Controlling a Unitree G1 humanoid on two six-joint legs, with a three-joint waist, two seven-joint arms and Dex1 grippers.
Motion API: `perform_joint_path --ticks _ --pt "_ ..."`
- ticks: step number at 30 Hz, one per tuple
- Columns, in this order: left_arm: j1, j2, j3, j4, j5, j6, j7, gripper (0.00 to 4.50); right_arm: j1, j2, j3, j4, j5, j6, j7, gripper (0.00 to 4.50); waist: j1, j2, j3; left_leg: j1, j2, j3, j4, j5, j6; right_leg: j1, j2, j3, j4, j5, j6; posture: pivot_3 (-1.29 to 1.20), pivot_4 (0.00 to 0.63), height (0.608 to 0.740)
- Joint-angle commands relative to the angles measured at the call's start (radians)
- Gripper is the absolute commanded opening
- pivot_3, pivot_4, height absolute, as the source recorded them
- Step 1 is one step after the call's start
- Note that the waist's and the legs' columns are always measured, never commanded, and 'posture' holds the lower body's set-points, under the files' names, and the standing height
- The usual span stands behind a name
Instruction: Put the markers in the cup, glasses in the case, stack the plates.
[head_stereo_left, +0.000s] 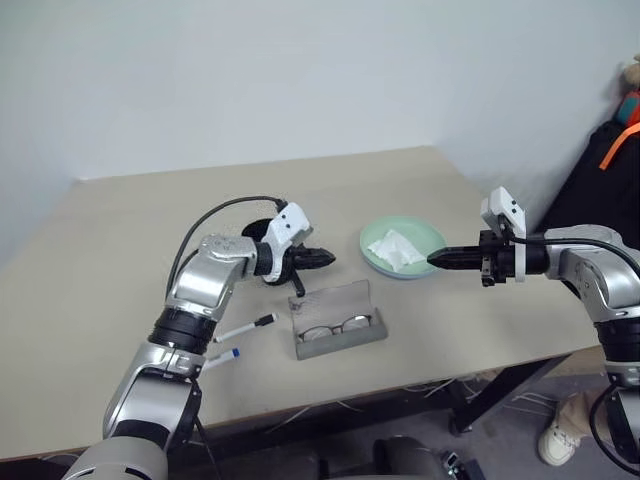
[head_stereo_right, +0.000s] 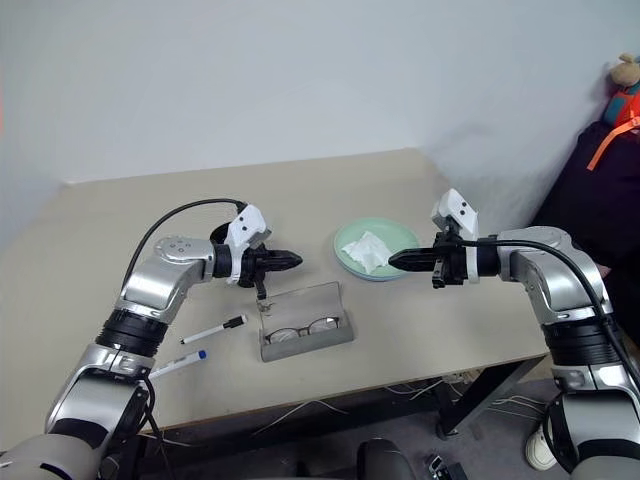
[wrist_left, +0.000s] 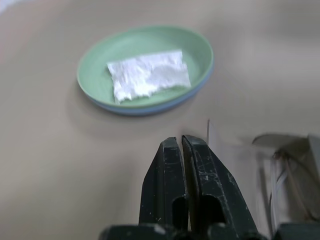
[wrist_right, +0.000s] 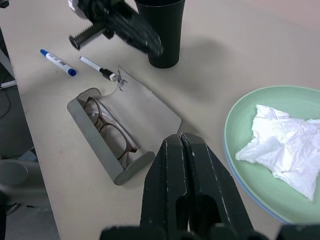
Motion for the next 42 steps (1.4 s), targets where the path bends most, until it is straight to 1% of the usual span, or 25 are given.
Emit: perform_joint_path --ticks 1,11,17,30,42 --pt "-0.013 0.013 -0.014 -0.011 0.038 -0.030 0.011 0.05 -0.020 -0.009 -0.030 -0.019 0.018 -0.013 0.002 0.00 0.000 0.000 0.000 0.000 0.000 0.000 0.000 0.000 0.000 0.000 0.000 0.000 0.000 0.000 0.000 0.00 0.000 0.735" --pt "0.008 0.029 -0.065 -0.015 0.103 -0.030 0.011 0.05 -0.011 -0.009 -0.033 -0.040 0.028 -0.003 0.000 0.00 0.000 0.000 0.000 0.001 0.000 0.000 0.000 0.000 0.000 0.000 0.000 0.000 0.004 -0.001 0.001 0.00 0.000 0.735" --pt "0.023 0.031 -0.073 -0.025 0.125 -0.044 0.009 0.05 -0.007 -0.011 -0.034 -0.048 0.034 0.000 0.000 0.00 0.000 0.000 0.000 0.001 0.000 0.000 0.000 0.000 0.000 0.000 0.000 0.000 0.005 -0.001 0.001 0.00 0.000 0.735" --pt "0.053 0.040 -0.087 -0.056 0.139 -0.033 -0.026 0.05 -0.011 -0.015 -0.032 -0.051 0.040 0.003 0.001 0.00 0.000 0.000 0.000 0.001 -0.001 -0.001 0.001 0.000 0.000 0.000 0.000 0.001 0.005 -0.002 0.002 0.00 0.000 0.735" --pt "0.098 0.066 -0.098 -0.152 0.117 0.007 -0.081 0.05 -0.015 -0.018 -0.028 -0.047 0.041 0.001 0.002 0.00 0.000 0.000 0.000 0.001 -0.001 -0.001 0.001 0.000 0.000 0.000 0.000 0.001 0.005 -0.002 0.003 0.00 0.000 0.735"
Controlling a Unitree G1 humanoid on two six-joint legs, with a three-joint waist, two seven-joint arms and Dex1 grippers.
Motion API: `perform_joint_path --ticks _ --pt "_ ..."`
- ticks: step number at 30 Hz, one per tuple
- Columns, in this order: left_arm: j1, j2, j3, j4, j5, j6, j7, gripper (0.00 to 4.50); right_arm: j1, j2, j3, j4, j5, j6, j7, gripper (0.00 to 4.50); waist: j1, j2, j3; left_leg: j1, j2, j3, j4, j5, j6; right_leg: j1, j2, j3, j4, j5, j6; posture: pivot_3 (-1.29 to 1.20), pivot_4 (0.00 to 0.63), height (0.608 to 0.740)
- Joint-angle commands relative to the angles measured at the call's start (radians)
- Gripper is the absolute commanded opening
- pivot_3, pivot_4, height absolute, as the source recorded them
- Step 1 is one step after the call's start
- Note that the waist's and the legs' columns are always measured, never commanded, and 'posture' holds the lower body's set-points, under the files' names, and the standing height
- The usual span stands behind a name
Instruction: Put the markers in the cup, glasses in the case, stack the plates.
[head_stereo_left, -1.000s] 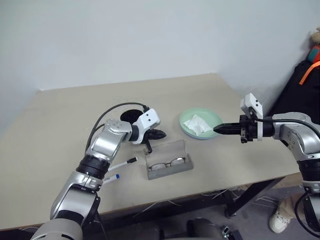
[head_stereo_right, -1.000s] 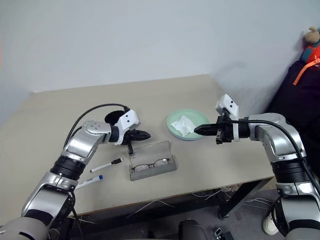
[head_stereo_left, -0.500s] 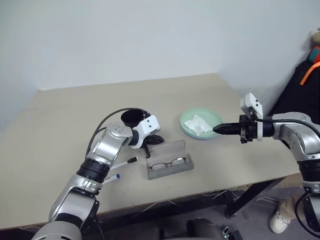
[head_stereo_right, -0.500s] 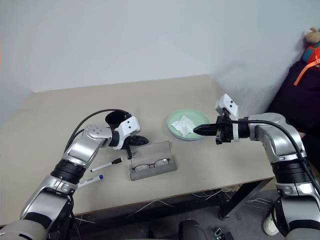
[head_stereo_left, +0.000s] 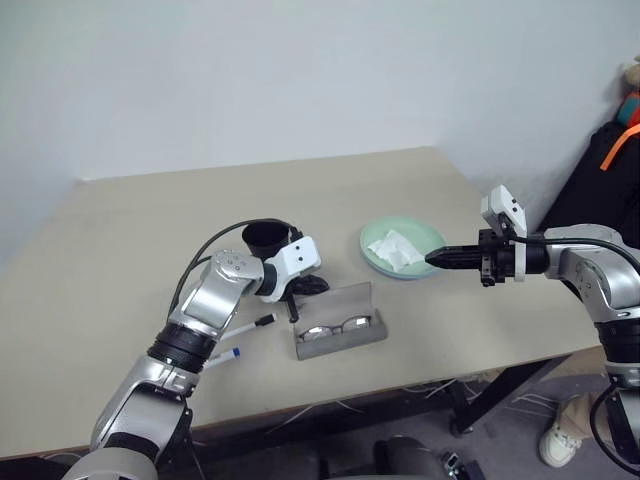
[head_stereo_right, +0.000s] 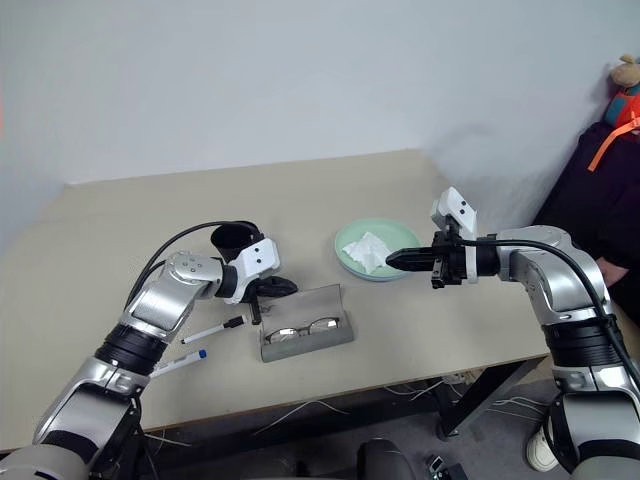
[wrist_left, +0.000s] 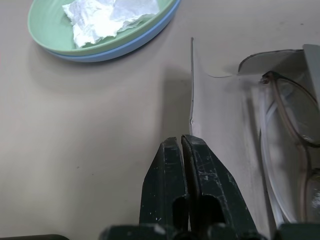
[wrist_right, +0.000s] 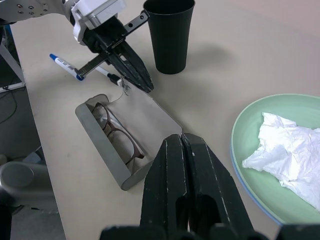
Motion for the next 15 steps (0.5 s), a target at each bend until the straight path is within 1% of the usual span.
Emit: perform_joint_path --ticks 1,9,15 --pt "0.023 0.018 -0.008 -0.063 -0.023 0.029 -0.036 0.05 -0.018 -0.015 -0.025 -0.025 0.014 -0.006 0.003 0.00 0.000 0.000 0.000 0.000 0.000 0.000 0.000 0.000 0.000 0.000 0.000 0.000 0.000 0.000 0.000 0.00 0.000 0.735" --pt "0.115 0.073 -0.030 -0.192 -0.053 0.080 -0.079 0.05 -0.020 -0.016 -0.025 -0.025 0.013 -0.007 0.003 0.00 -0.002 0.000 0.000 0.001 0.000 0.000 -0.001 0.000 0.000 0.002 0.000 0.000 0.000 -0.001 0.001 0.00 0.000 0.735" --pt "0.155 0.077 -0.039 -0.246 -0.064 0.113 -0.070 0.05 -0.023 -0.014 -0.022 -0.023 0.013 -0.009 0.002 0.00 0.000 -0.001 0.000 0.002 0.001 0.000 -0.001 0.000 0.000 0.001 0.000 0.000 0.001 -0.001 0.001 0.00 0.000 0.735"
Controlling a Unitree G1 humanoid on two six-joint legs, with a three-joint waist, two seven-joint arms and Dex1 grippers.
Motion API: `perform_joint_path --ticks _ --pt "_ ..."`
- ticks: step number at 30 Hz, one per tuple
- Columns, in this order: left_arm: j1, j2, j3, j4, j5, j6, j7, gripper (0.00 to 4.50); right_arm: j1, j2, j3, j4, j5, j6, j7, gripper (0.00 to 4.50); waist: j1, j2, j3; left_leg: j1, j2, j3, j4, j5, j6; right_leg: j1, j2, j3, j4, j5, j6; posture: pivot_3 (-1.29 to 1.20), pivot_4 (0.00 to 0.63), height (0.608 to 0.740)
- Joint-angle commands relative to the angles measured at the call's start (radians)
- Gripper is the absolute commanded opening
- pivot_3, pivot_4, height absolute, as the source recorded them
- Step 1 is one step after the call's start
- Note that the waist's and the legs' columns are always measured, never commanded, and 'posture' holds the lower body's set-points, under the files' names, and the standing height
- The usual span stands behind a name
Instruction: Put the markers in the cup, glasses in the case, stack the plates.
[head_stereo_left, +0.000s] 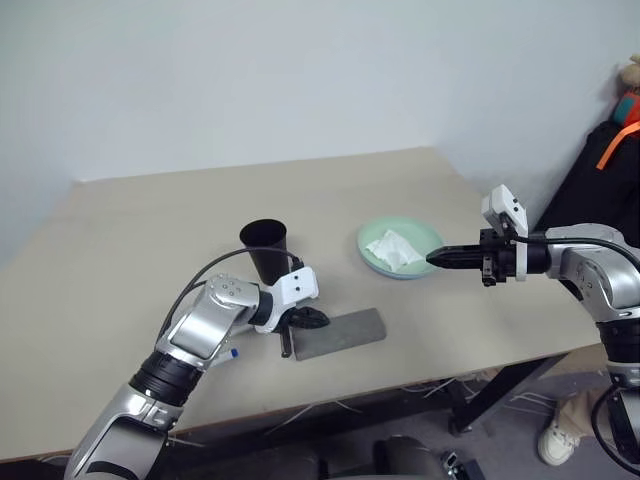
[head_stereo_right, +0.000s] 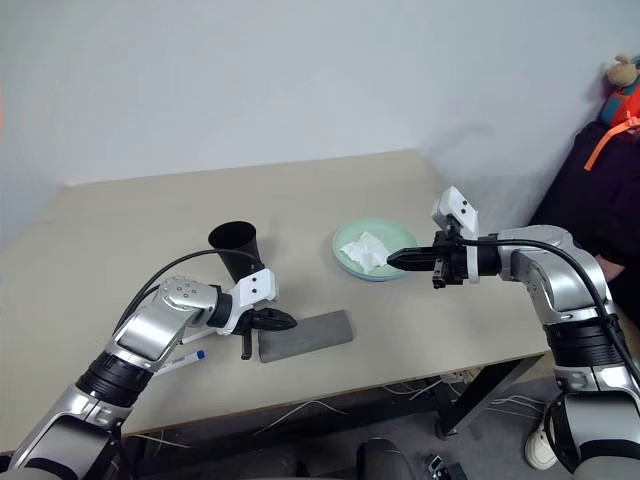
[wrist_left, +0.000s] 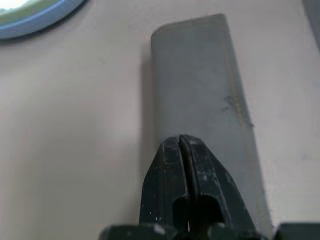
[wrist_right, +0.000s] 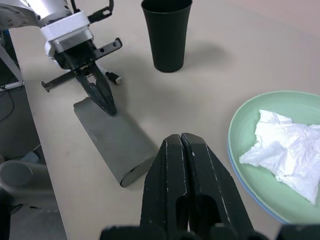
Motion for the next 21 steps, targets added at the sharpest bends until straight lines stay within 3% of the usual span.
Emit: perform_joint_path --ticks 1,12,21 --pt "0.010 0.008 -0.004 -0.051 -0.012 0.018 0.004 0.05 -0.021 -0.008 -0.022 -0.022 0.013 -0.009 0.002 0.00 0.000 0.000 0.000 0.000 0.000 0.000 0.000 0.000 0.000 0.000 0.000 0.000 0.000 0.000 0.000 0.00 0.000 0.735" --pt "0.006 0.013 0.050 -0.114 -0.083 0.056 -0.001 0.05 -0.029 -0.002 -0.018 -0.016 0.010 -0.012 0.001 0.00 -0.001 0.000 0.000 -0.001 0.000 0.000 0.000 0.000 0.000 0.000 0.000 0.000 0.000 -0.001 0.001 0.00 0.000 0.735" --pt "0.016 0.154 0.162 -0.133 -0.158 -0.040 -0.073 0.05 -0.031 0.004 -0.015 -0.011 0.010 -0.014 0.002 0.00 -0.003 0.000 0.000 -0.001 0.000 0.000 -0.001 0.000 0.000 -0.001 0.000 0.000 0.000 -0.001 0.001 0.00 0.000 0.735"
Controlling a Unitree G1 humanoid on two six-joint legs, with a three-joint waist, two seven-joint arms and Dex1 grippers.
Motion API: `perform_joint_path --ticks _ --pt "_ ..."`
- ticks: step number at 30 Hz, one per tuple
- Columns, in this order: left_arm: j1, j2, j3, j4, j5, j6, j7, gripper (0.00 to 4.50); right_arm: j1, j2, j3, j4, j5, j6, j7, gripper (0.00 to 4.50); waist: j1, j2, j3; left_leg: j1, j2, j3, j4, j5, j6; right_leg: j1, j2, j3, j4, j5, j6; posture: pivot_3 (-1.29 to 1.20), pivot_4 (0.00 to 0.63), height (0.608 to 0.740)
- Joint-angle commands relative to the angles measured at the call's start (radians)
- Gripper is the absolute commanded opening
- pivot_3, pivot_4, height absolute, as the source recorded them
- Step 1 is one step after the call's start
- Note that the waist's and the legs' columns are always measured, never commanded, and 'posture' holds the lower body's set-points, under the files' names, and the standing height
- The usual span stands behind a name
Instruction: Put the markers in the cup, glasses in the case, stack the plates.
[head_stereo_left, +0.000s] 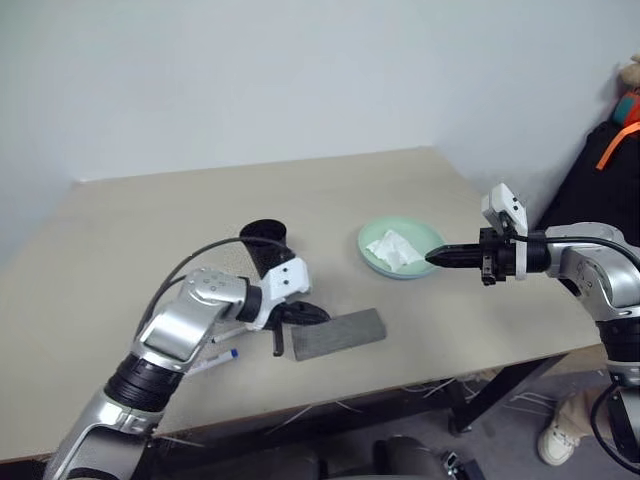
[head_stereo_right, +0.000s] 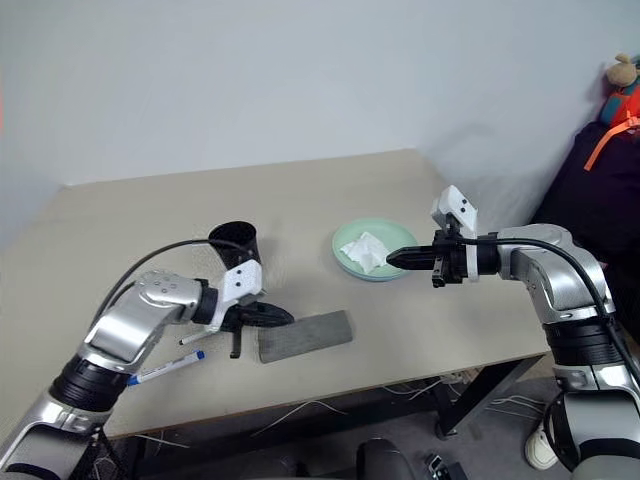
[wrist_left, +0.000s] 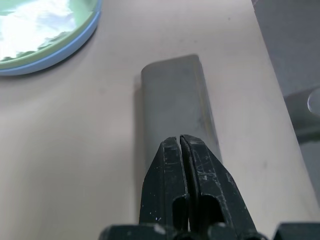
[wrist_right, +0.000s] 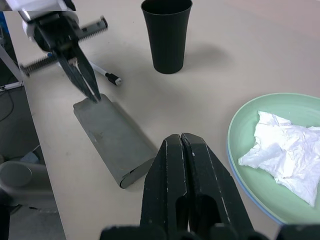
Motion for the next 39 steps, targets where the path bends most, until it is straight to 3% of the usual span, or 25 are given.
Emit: perform_joint_path --ticks 1,3,9,21,39 --pt "-0.005 0.062 0.074 0.008 -0.028 -0.070 -0.036 0.20 -0.027 0.002 -0.015 -0.011 0.010 -0.015 0.003 0.00 0.000 0.000 0.000 0.000 0.000 0.000 0.000 0.000 0.000 0.000 0.000 0.000 0.000 0.000 0.000 0.00 0.000 0.735" --pt "-0.001 0.103 0.096 0.036 -0.042 -0.079 -0.067 0.60 -0.031 0.004 -0.013 -0.008 0.009 -0.016 0.004 0.00 0.000 0.000 0.000 0.000 0.000 0.000 0.000 0.000 0.000 0.000 0.000 0.000 0.000 0.000 0.000 0.00 0.000 0.735" --pt "0.022 0.165 0.138 0.139 -0.025 -0.177 -0.089 2.57 -0.038 0.008 -0.007 -0.001 0.007 -0.021 0.008 0.00 0.002 0.000 0.000 0.000 0.000 0.001 0.000 0.000 0.000 0.000 -0.001 0.000 0.000 0.000 0.000 0.00 0.000 0.735" --pt "-0.009 0.147 0.097 0.393 0.094 -0.343 -0.043 2.57 -0.033 0.014 -0.003 -0.009 0.010 -0.021 0.007 0.00 0.003 0.000 0.000 -0.001 0.001 0.001 0.000 0.000 0.000 -0.001 -0.001 -0.001 0.000 0.000 0.000 0.00 0.000 0.735" --pt "-0.224 0.091 -0.095 0.476 0.232 -0.361 -0.215 2.57 -0.033 0.034 0.004 -0.008 0.005 -0.024 0.004 0.00 0.003 0.000 0.000 -0.002 0.000 0.001 0.000 0.000 0.000 -0.001 -0.001 -0.001 0.000 0.000 0.000 0.00 0.000 0.735"
